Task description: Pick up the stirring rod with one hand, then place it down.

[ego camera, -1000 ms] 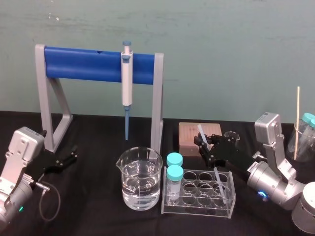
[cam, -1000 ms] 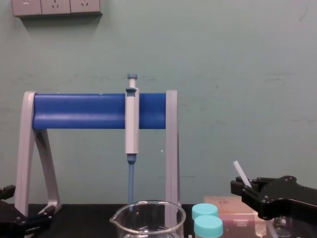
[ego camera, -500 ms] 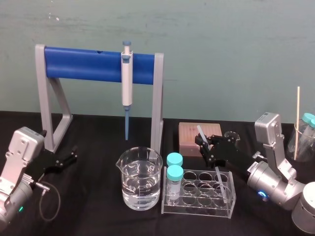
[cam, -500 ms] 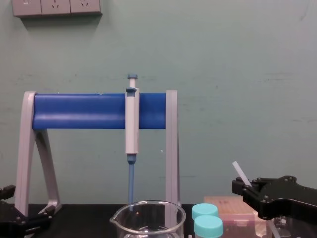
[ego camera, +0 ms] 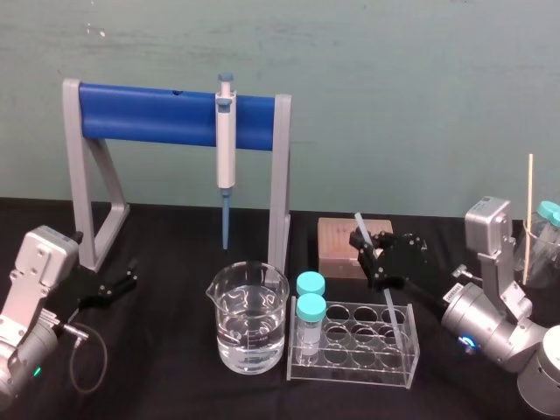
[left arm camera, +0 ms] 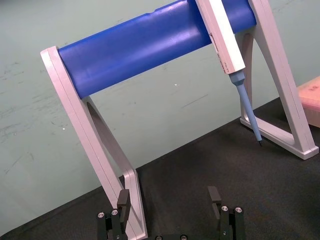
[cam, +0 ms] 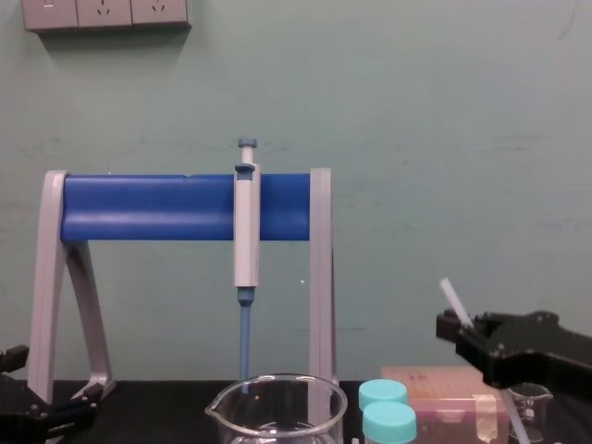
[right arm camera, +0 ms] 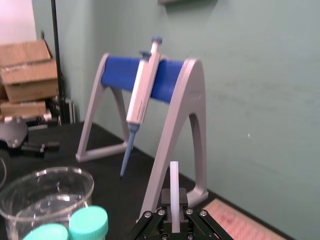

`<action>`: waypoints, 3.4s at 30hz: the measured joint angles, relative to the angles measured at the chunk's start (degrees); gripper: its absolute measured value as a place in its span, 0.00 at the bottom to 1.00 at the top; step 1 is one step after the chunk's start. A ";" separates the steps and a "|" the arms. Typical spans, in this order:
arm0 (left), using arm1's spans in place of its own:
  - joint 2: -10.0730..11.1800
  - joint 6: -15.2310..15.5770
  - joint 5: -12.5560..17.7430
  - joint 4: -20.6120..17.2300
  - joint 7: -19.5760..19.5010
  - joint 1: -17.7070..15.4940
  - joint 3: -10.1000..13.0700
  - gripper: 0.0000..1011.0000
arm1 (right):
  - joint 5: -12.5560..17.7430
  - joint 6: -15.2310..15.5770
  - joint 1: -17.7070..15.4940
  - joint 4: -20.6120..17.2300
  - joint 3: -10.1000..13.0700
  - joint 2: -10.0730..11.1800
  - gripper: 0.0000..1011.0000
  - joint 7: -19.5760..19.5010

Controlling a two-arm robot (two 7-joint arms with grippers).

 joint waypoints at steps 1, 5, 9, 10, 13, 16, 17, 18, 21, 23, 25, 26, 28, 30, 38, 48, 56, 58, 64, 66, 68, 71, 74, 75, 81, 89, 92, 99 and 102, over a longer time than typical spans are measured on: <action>0.00 0.00 0.00 0.00 0.00 0.00 0.00 0.99 | 0.21 -0.34 -0.12 -0.07 0.23 -0.17 0.07 0.10; 0.00 0.00 0.00 0.00 0.00 0.00 0.00 0.99 | 1.27 -2.02 -0.65 -0.57 1.35 -0.91 0.07 0.62; -0.01 0.00 0.00 0.00 0.00 0.01 0.00 0.99 | 2.24 -3.51 -1.05 -0.96 2.36 -1.53 0.07 1.09; 0.00 0.00 0.00 0.00 0.00 0.01 0.00 0.99 | 2.66 -4.03 -1.17 -1.13 2.73 -1.76 0.07 1.30; 0.00 0.00 0.00 0.00 0.00 0.01 0.00 0.99 | 3.07 -4.57 -1.29 -1.37 3.18 -2.04 0.07 1.47; 0.00 0.00 0.00 0.00 0.00 0.01 0.00 0.99 | 3.34 -5.25 -1.50 -1.84 3.72 -2.25 0.07 1.51; 0.00 0.00 0.00 0.00 0.00 0.01 0.00 0.99 | 3.34 -5.71 -1.60 -2.04 3.98 -2.35 0.07 1.49; 0.00 0.00 0.00 0.00 0.00 0.00 0.00 0.99 | 3.33 -5.97 -1.65 -2.15 4.11 -2.39 0.07 1.48; 0.00 0.00 0.00 0.00 0.00 0.00 0.00 0.99 | 3.14 -7.33 -1.82 -2.43 4.67 -2.62 0.07 1.38; 0.00 0.00 0.00 0.00 0.00 0.00 0.00 0.99 | 2.68 -8.36 -1.96 -2.52 4.96 -2.77 0.07 1.04; 0.00 0.00 0.00 0.00 0.00 0.00 0.00 0.99 | 1.64 -10.04 -2.18 -2.56 5.51 -3.04 0.07 0.25; 0.00 0.00 0.00 0.00 0.00 0.00 0.00 0.99 | 1.20 -10.64 -2.25 -2.56 5.70 -3.15 0.07 -0.07; 0.00 0.00 0.00 0.00 0.00 0.00 0.00 0.99 | 0.02 -12.13 -2.48 -2.56 6.27 -3.45 0.07 -1.01; 0.00 0.00 0.00 0.00 0.00 0.00 0.00 0.99 | -0.98 -13.41 -2.74 -2.53 6.97 -3.79 0.07 -1.98; 0.00 0.00 0.00 0.00 0.00 0.00 0.00 0.99 | -3.70 -16.38 -3.49 -2.40 8.89 -4.68 0.07 -4.24; 0.00 0.00 0.00 0.00 0.00 0.00 0.00 0.99 | -4.98 -18.16 -4.60 -2.41 10.62 -5.65 0.07 -4.62; 0.00 0.00 0.00 0.00 0.00 0.01 0.00 0.99 | -5.83 -19.90 -4.94 -0.95 11.56 -6.57 0.07 -4.12; 0.00 0.00 0.00 0.00 0.00 0.01 0.00 0.99 | -5.87 -20.11 -4.90 -0.64 11.66 -6.70 0.07 -3.83; 0.00 0.00 0.00 0.00 0.00 0.00 0.00 0.99 | -5.97 -20.18 -4.81 0.04 11.87 -6.89 0.07 -3.11; 0.00 0.00 0.00 0.00 0.00 0.01 0.00 0.99 | -5.97 -20.18 -4.80 0.04 11.87 -6.88 0.07 -3.10; 0.00 0.00 0.00 0.00 0.00 0.00 0.00 0.99 | -5.95 -20.17 -4.79 0.04 11.85 -6.87 0.07 -3.10; 0.00 0.00 0.00 0.00 0.00 0.01 0.00 0.99 | -5.93 -20.17 -4.77 0.03 11.84 -6.86 0.07 -3.09; 0.00 0.00 0.00 0.00 0.00 0.00 0.00 0.99 | -5.91 -20.16 -4.76 0.02 11.82 -6.85 0.07 -3.09; 0.00 0.00 0.00 0.00 0.00 0.00 0.00 0.99 | -5.90 -20.15 -4.76 0.02 11.82 -6.85 0.07 -3.09; 0.00 0.00 0.00 0.00 0.00 0.01 0.00 0.99 | -5.87 -20.14 -4.73 -0.01 11.79 -6.82 0.07 -3.09; 0.00 0.00 0.00 0.00 0.00 0.00 0.00 0.99 | -5.83 -20.11 -4.73 -0.06 11.74 -6.78 0.07 -3.09; 0.00 0.00 0.00 0.00 0.00 0.00 0.00 0.99 | -5.82 -20.10 -4.73 -0.08 11.74 -6.78 0.07 -3.09; 0.00 0.00 0.00 0.00 0.00 0.00 0.00 0.99 | -5.81 -20.10 -4.72 -0.08 11.74 -6.78 0.07 -3.09; 0.00 0.00 0.00 0.00 0.00 0.00 0.00 0.99 | -5.81 -20.10 -4.72 -0.08 11.74 -6.78 0.07 -3.09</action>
